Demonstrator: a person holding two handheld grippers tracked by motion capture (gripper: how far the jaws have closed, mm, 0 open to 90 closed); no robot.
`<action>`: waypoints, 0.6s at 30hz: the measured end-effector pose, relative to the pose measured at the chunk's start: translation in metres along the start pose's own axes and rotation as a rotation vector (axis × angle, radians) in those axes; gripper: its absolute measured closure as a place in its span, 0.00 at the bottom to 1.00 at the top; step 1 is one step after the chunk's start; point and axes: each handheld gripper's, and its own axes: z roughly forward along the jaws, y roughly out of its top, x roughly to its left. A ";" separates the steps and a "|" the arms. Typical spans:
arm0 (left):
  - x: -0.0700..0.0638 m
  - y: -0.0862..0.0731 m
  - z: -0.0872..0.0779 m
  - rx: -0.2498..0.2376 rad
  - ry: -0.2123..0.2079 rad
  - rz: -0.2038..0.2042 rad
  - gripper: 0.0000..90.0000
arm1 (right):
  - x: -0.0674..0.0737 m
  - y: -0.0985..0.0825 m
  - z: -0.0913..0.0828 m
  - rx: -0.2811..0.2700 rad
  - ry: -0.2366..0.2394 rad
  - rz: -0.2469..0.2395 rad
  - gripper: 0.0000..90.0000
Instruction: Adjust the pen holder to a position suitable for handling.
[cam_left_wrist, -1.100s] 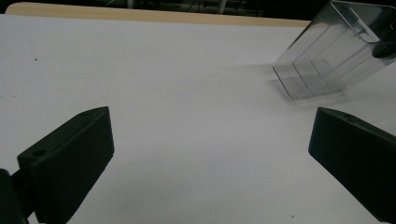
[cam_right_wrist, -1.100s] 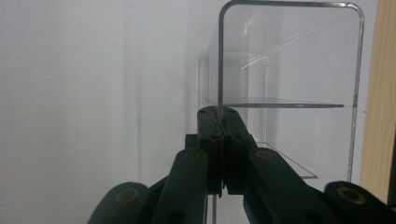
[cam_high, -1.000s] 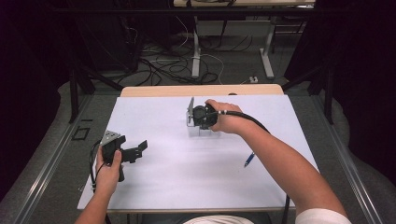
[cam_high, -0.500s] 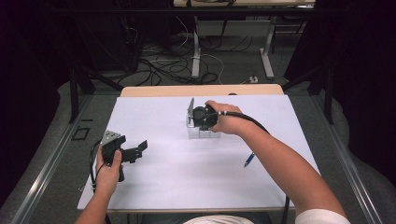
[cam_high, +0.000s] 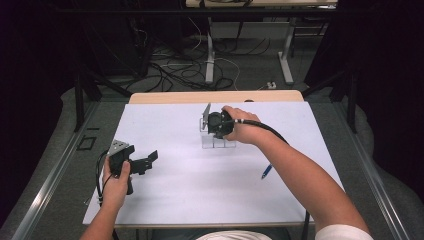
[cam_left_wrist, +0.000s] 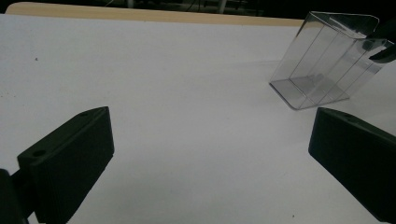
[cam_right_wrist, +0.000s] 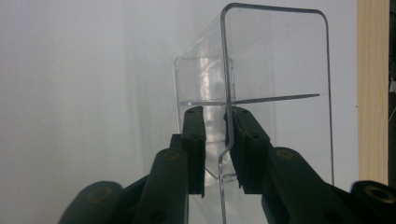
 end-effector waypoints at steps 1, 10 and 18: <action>0.000 0.000 0.000 0.000 0.000 0.000 0.00 | 0.001 -0.001 0.000 -0.004 -0.010 0.006 0.80; -0.001 0.000 0.001 0.006 0.000 0.002 0.00 | 0.002 -0.011 -0.010 -0.051 -0.076 0.043 0.60; -0.002 0.000 0.001 0.005 0.000 0.003 0.00 | 0.009 -0.020 -0.018 -0.088 -0.137 0.077 0.50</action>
